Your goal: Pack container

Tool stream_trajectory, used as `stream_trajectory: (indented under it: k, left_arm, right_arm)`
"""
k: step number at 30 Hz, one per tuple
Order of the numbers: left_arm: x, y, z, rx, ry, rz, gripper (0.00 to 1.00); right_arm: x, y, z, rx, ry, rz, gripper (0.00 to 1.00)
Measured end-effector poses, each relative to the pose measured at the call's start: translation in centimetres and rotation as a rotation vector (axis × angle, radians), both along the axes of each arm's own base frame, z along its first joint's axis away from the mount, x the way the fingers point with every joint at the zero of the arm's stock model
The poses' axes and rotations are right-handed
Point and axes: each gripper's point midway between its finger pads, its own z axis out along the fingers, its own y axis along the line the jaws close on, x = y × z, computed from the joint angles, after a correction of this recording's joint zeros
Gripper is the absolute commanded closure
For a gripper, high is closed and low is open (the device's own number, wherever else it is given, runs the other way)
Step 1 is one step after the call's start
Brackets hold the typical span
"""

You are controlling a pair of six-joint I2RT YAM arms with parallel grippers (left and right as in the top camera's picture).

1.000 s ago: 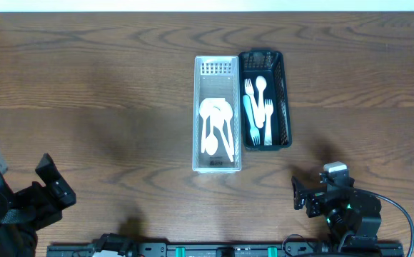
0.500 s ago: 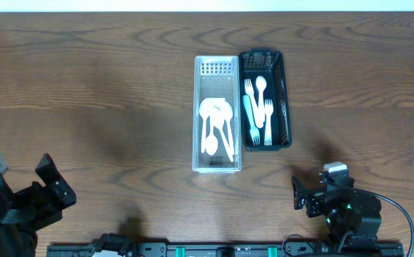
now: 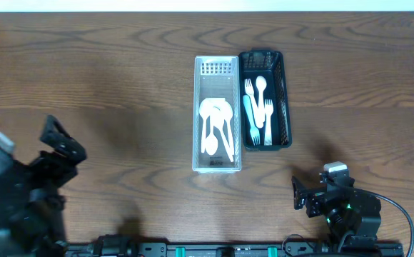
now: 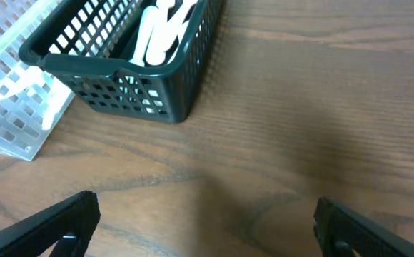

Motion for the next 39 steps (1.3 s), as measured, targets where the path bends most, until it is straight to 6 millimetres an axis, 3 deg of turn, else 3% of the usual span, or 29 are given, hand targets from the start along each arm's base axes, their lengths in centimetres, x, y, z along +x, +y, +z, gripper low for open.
stream_trajectory:
  k: [3,10,16,20,32,39]
  left_arm:
    - [0.5,0.2,-5.5,-0.087,0.005,0.038,0.02]
    - [0.2,0.0,-15.5,-0.164,0.064,0.056,0.02]
    - [-0.4,-0.1,-21.3,-0.168,0.075,0.055,0.02]
    - [-0.5,-0.1,-22.6,-0.118,0.069,0.032,0.02]
    - [0.5,-0.1,-21.7,0.132,0.061,-0.066,0.02]
    - [0.8,-0.1,-22.5,0.18,0.079,-0.084,0.02]
  right_arm:
    - [0.0,0.0,0.0,0.0,0.0,0.0,0.01]
    - [0.0,0.0,0.0,0.0,-0.001,-0.001,0.01]
    - [0.0,-0.1,0.0,-0.002,-0.001,-0.003,0.01]
    - [0.0,-0.1,0.0,-0.002,-0.001,-0.003,0.01]
    - [0.0,-0.1,0.0,-0.002,-0.001,-0.003,0.01]
    - [0.0,-0.1,0.0,-0.002,-0.001,-0.003,0.01]
